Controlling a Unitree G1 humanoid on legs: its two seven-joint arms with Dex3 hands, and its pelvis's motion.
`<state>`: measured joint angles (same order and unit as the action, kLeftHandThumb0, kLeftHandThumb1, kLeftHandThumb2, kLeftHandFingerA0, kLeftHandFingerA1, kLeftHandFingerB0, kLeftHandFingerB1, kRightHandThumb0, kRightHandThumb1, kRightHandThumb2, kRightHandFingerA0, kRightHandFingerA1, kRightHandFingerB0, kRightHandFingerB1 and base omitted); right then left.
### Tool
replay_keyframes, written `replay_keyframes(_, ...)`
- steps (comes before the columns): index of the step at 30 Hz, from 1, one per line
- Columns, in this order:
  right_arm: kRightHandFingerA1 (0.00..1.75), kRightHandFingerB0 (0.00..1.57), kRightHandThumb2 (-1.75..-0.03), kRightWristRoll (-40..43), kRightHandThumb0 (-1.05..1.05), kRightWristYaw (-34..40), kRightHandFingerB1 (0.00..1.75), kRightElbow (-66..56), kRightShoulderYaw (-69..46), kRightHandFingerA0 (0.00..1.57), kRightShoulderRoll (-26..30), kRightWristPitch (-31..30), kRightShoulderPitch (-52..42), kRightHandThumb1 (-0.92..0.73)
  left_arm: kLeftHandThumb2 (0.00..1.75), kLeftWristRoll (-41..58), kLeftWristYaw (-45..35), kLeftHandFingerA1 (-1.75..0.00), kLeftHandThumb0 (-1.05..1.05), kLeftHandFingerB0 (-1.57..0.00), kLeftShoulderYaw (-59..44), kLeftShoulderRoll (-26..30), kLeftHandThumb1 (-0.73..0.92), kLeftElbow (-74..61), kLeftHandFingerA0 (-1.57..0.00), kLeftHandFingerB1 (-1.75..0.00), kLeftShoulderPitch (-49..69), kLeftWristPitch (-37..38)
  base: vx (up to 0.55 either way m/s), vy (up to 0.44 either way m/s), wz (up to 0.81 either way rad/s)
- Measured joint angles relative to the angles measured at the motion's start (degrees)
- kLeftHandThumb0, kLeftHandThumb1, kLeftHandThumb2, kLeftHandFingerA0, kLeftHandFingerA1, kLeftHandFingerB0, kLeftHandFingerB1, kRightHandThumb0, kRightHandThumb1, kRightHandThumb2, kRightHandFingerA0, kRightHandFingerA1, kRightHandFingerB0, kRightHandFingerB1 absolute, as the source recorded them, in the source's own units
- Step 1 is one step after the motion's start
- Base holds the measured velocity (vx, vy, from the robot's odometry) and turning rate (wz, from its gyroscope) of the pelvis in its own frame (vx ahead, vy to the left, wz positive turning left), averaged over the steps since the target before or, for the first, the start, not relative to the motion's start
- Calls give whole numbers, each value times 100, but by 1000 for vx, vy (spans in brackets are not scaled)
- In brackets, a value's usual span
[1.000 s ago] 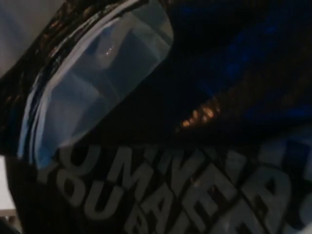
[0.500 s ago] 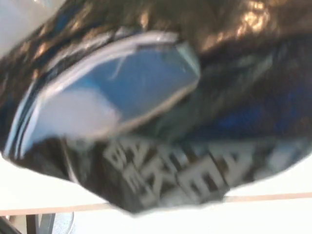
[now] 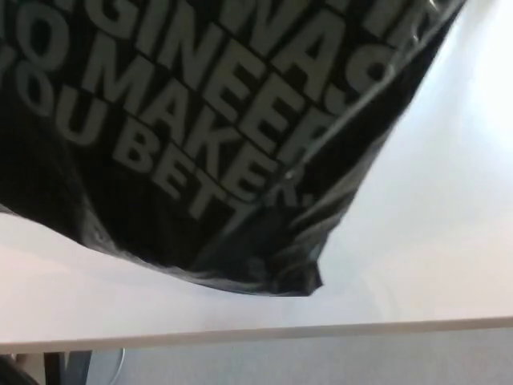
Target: A plastic bag is kept infront of the robot in the middle of the desk and the robot uses both its hands to grab it from the top and lifts it up and then releases it.
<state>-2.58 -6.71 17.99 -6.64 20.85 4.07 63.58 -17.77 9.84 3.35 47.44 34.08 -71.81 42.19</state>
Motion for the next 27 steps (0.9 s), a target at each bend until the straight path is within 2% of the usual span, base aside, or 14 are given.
replay_keyframes(6, 129, 65, -65, -268, -40, 136, 103, 1369, 285, 69, 91, 136, 648, -80, 70, -366, 3, -161, -37, -66, 591, -98, 80, 1188, -93, -75, -785, -12, 0, 0, 0)
replay_keyframes(7, 96, 65, -63, -333, -38, 187, 95, 1659, 349, 71, 120, 178, 783, -80, 68, -453, -1, -158, -38, -53, 717, -120, 80, 1436, -89, -53, -921, -31, 0, 0, 0)
replay_keyframes(8, 153, 64, -67, -415, -35, 246, 100, 1966, 421, 69, 163, 223, 918, -78, 65, -542, -23, -144, -44, -35, 847, -149, 75, 1706, -91, -38, -1060, -73, 0, 0, 0)
replay_keyframes(10, 160, 58, -63, -556, -37, 394, 133, 2448, 516, 70, 243, 339, 1108, -79, 62, -722, -144, -121, -48, -28, 1082, -172, 72, 2117, -91, -35, -1247, -225, 0, 0, 0)
replay_keyframes(12, 155, 61, -66, -638, -41, 496, 106, 2710, 552, 75, 296, 462, 1135, -75, 80, -839, -278, -134, -56, -17, 1210, -159, 59, 2258, -99, -41, -1214, -339, 0, 0, 0)
replay_keyframes(14, 143, 53, -64, -701, -53, 594, 42, 2852, 583, 90, 328, 580, 1117, -70, 64, -881, -396, -155, -53, -11, 1219, -103, 65, 2255, -92, -26, -1052, -397, 0, 0, 0)
replay_keyframes(16, 115, 32, -94, -717, -48, 637, 51, 2789, 579, 90, 359, 691, 1003, -53, 89, -888, -514, -130, -65, -3, 1188, -29, 59, 2074, -106, -30, -763, -437, 0, 0, 0)
replay_keyframes(17, 133, 40, -61, -707, -52, 636, 38, 2636, 557, 84, 370, 752, 840, -69, 62, -875, -587, -138, -63, -4, 1136, 34, 74, 1879, -102, -27, -515, -448, 0, 0, 0)
replay_keyframes(19, 115, 32, -86, -681, -61, 614, 48, 2356, 513, 89, 372, 815, 548, -57, 90, -837, -708, -122, -65, -2, 1025, 141, 59, 1549, -109, -27, -110, -456, 0, 0, 0)
replay_keyframes(20, 114, 34, -61, -675, -57, 605, 36, 2195, 507, 83, 372, 836, 398, -69, 87, -810, -748, -129, -66, -1, 940, 189, 58, 1386, -99, -22, 101, -455, 0, 0, 0)
replay_keyframes(22, 111, 33, -61, -668, -57, 588, 36, 1844, 498, 86, 372, 851, 102, -70, 66, -750, -813, -153, -61, -4, 762, 271, 70, 1074, -80, -18, 524, -454, 0, 0, 0)
replay_keyframes(24, 108, 29, -86, -669, -57, 568, 48, 1337, 495, 92, 372, 857, -268, -55, 91, -649, -877, -120, -67, 0, 510, 385, 57, 677, -95, -22, 1071, -451, 0, 0, 0)
replay_keyframes(26, 108, 34, -60, -666, -54, 552, 36, 924, 490, 92, 369, 870, -566, -68, 90, -530, -967, -120, -72, 0, 240, 486, 59, 266, -106, -18, 1550, -470, 0, 0, 0)
replay_keyframes(27, 112, 34, -60, -667, -53, 552, 37, 759, 488, 93, 366, 879, -692, -68, 62, -466, -1011, -127, -65, 0, 115, 521, 69, 61, -110, -22, 1751, -488, 0, 0, 0)
